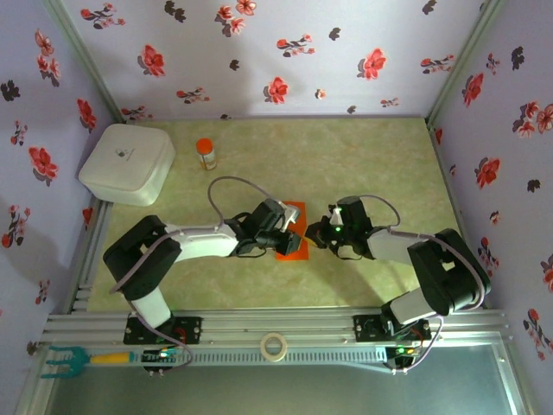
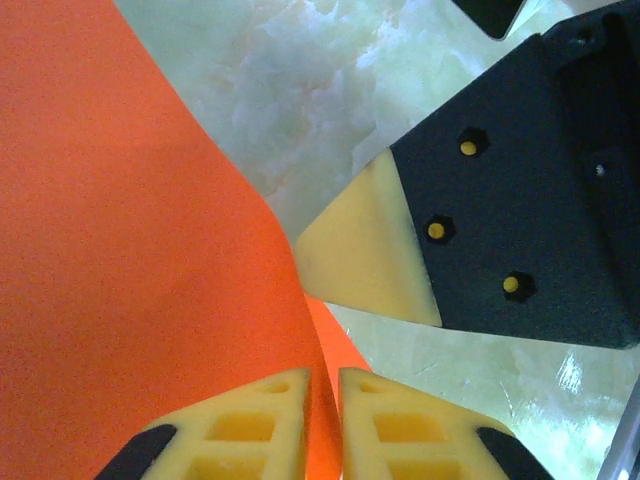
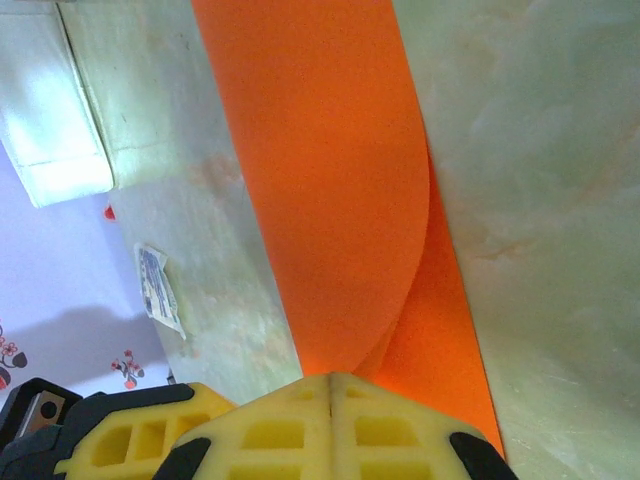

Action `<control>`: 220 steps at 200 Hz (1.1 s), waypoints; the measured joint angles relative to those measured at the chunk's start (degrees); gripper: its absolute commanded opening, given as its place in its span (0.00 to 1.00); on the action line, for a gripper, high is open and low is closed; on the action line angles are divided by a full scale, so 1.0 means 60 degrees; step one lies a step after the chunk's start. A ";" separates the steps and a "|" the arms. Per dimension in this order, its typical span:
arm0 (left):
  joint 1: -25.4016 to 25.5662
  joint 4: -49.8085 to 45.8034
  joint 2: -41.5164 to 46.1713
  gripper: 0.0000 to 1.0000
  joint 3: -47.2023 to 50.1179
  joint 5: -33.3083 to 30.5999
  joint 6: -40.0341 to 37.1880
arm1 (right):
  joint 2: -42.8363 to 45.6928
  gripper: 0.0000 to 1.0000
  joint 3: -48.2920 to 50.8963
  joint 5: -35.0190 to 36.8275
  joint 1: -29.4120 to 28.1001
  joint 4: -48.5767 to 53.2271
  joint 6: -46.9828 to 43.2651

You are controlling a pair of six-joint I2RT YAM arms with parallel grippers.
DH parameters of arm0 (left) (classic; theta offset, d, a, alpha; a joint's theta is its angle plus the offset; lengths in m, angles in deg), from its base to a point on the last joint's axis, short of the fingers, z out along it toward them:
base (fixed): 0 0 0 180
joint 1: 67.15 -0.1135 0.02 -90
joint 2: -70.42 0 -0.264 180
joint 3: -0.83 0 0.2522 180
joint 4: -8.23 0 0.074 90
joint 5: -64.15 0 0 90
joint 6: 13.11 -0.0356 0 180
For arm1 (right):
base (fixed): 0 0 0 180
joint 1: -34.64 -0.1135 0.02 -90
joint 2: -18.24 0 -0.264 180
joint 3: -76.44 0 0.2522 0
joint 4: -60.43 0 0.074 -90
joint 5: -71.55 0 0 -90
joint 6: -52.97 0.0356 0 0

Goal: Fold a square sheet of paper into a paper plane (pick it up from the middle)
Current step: Fold the triangle a second time at the center of the table.

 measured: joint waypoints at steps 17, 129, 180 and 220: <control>-0.0033 -0.0051 -0.0109 0.17 -0.0047 0.0069 -0.0004 | -0.0018 0.05 0.0000 0.0000 0.0000 0.0000 0.0000; -0.0226 -0.0259 -0.0211 0.00 -0.0062 0.0208 -0.0240 | 0.0426 0.05 0.0036 0.0302 -0.0051 0.0958 -0.0328; -0.0302 -0.0255 -0.0211 0.02 -0.0062 0.0342 -0.0237 | 0.0270 0.04 -0.0011 0.0288 -0.0710 0.1158 -0.0444; -0.0317 -0.0248 -0.0211 0.14 -0.0058 0.0444 -0.0168 | -0.0310 0.04 -0.0018 0.0280 -0.0812 0.0634 -0.0229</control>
